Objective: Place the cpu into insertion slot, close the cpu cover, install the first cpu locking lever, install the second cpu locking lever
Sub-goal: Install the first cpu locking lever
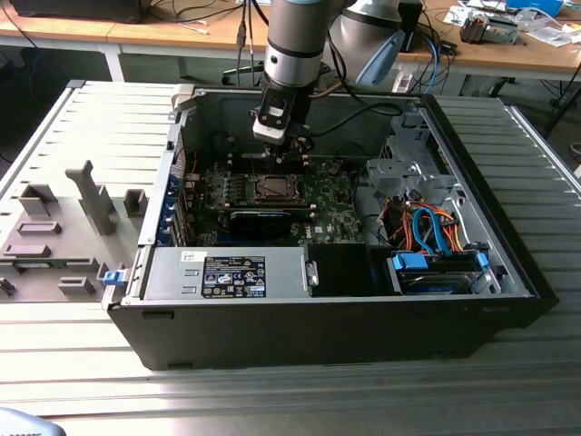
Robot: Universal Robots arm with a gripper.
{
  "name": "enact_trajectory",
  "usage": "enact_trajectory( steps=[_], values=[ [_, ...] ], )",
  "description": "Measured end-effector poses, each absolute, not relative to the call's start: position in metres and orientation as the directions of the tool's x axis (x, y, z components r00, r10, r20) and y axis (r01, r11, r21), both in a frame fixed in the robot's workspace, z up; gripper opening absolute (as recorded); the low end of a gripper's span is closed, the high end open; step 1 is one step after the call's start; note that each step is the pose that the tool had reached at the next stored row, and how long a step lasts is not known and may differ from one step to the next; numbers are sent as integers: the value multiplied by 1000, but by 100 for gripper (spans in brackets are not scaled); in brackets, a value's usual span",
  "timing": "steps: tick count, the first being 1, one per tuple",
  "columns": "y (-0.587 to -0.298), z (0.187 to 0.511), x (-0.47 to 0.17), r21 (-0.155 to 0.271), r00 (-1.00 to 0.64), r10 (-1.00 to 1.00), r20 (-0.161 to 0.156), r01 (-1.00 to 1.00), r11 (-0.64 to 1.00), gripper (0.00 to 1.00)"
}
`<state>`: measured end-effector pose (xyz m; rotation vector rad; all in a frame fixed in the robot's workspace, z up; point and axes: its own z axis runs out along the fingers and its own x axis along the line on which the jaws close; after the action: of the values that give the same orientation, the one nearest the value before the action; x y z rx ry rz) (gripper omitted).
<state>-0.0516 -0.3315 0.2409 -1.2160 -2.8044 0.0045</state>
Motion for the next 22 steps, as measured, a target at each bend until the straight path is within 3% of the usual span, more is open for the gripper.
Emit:
enact_trajectory(
  steps=[22],
  values=[
    [-332,241,-52,-36,-693,717,77,716,697,11]
  ],
)
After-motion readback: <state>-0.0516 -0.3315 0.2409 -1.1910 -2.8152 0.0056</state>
